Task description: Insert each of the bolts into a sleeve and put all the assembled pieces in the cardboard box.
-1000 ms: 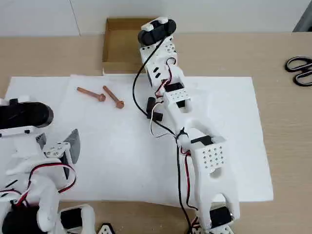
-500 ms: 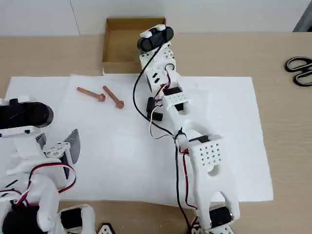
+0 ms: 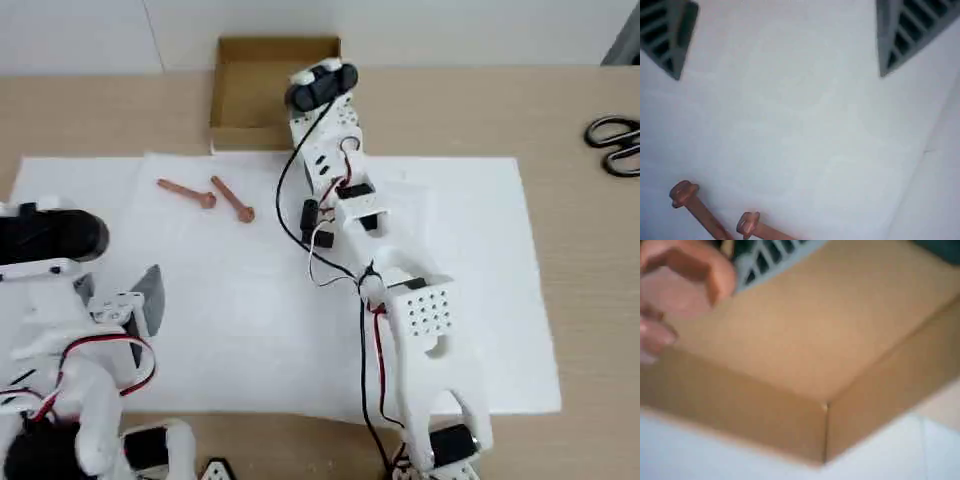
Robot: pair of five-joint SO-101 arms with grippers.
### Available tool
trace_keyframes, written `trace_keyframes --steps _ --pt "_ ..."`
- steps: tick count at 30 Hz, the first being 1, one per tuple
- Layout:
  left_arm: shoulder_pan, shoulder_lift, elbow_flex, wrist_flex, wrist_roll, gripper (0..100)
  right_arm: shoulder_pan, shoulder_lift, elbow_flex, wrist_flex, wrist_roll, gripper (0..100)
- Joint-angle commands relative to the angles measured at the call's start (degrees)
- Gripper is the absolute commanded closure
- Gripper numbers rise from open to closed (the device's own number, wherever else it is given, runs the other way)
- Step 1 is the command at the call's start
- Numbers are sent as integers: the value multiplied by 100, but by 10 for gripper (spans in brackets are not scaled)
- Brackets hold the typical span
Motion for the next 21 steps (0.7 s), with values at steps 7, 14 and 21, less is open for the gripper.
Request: trace_keyframes --steps 7,14,21 --pt "-9 -26 -13 0 -26 760 171 -171 -712 -57 53 872" --pt "-9 -26 -13 -9 -26 760 224 -171 -967 -48 53 872" --pt "-9 -26 -13 9 -26 760 180 -171 -967 40 53 870"
